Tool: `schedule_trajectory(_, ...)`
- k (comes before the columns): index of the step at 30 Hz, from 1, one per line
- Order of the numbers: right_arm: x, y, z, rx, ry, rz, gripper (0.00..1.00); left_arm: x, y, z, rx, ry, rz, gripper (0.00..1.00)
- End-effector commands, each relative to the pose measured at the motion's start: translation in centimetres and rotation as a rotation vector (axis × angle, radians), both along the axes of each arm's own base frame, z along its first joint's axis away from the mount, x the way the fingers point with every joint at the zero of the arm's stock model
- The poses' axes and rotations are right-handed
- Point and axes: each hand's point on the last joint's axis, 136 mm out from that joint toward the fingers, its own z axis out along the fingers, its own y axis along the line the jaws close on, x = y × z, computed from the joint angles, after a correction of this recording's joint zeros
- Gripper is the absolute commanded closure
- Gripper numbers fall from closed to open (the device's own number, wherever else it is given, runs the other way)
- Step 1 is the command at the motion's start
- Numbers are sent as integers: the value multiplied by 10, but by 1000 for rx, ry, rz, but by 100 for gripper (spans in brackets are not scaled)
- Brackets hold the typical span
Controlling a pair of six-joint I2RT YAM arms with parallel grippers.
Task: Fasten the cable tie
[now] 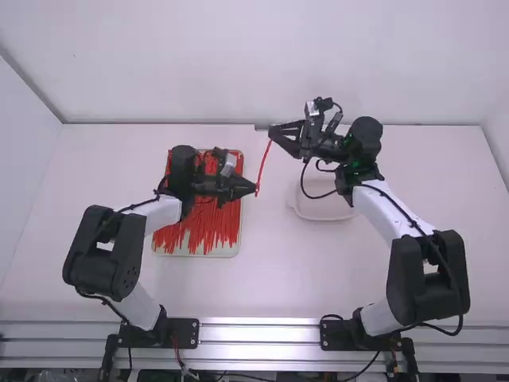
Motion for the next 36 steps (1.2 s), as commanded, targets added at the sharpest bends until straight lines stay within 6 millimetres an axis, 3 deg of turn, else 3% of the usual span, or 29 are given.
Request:
schedule_trajectory(1,0,-2,11,3,-20,-7,55,5,4,4,-21,84,26,98)
schedule_trajectory(7,1,0,-4,-33,17,0,41,18,16,41,-88,42,54,98)
schedule_trajectory(12,-4,1,-12,-54,31,26,42,13,16,72,-122,5,3,98)
schedule_trajectory(19,-9,2,-12,-59,10,57,42,15,15,99,-149,-4,-9,98)
schedule_trajectory(25,-11,2,-12,-59,8,67,43,12,7,107,-154,-7,-30,98)
schedule_trajectory(31,-19,15,-10,-57,-5,99,45,4,-6,107,-154,-26,-66,98)
schedule_trajectory(36,-23,22,-4,-48,-48,109,68,6,-5,106,-156,-19,-55,98)
